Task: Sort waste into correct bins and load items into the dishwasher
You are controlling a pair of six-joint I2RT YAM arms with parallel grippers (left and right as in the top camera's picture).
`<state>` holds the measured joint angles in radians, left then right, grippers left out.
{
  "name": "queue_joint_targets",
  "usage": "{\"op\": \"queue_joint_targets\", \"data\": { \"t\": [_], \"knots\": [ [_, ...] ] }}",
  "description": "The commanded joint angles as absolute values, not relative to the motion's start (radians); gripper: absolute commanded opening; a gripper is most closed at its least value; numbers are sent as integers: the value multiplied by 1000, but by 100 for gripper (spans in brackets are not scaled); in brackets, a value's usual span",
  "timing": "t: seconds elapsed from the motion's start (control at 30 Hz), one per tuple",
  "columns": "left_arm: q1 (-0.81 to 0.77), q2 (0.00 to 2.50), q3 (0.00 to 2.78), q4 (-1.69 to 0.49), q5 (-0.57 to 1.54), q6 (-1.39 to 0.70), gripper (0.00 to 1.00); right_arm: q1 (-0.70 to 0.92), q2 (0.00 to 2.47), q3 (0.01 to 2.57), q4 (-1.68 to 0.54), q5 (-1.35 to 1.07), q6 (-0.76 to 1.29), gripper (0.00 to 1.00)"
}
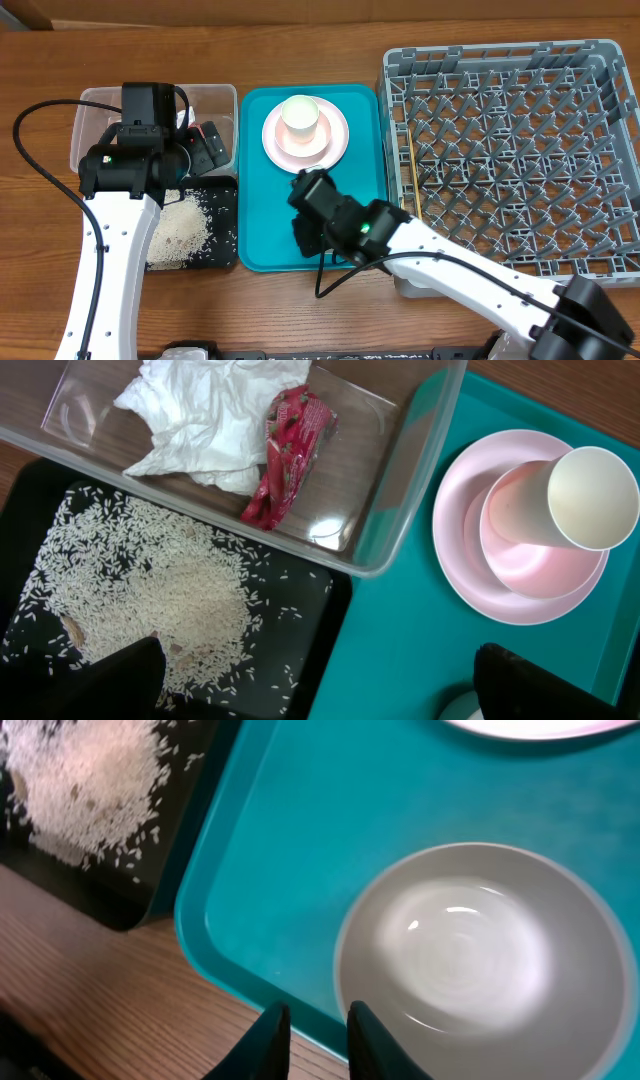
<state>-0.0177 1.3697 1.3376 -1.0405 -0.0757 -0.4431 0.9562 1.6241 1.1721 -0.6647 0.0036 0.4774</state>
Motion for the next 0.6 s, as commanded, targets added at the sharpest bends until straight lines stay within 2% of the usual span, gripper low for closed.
{"op": "queue_joint_targets", "data": {
  "t": [0.0,0.23,0.57],
  "knots": [
    [-14,1369,1352,-1039,-78,-442,100,982,1694,1190,-651,20,429,25],
    [-14,1369,1352,-1039,-78,-442,100,987,1800,1190,-662,86,429,26],
    [-14,1369,1352,-1039,-78,-442,100,987,1808,1190,-683,76,430,24]
  ]
}}
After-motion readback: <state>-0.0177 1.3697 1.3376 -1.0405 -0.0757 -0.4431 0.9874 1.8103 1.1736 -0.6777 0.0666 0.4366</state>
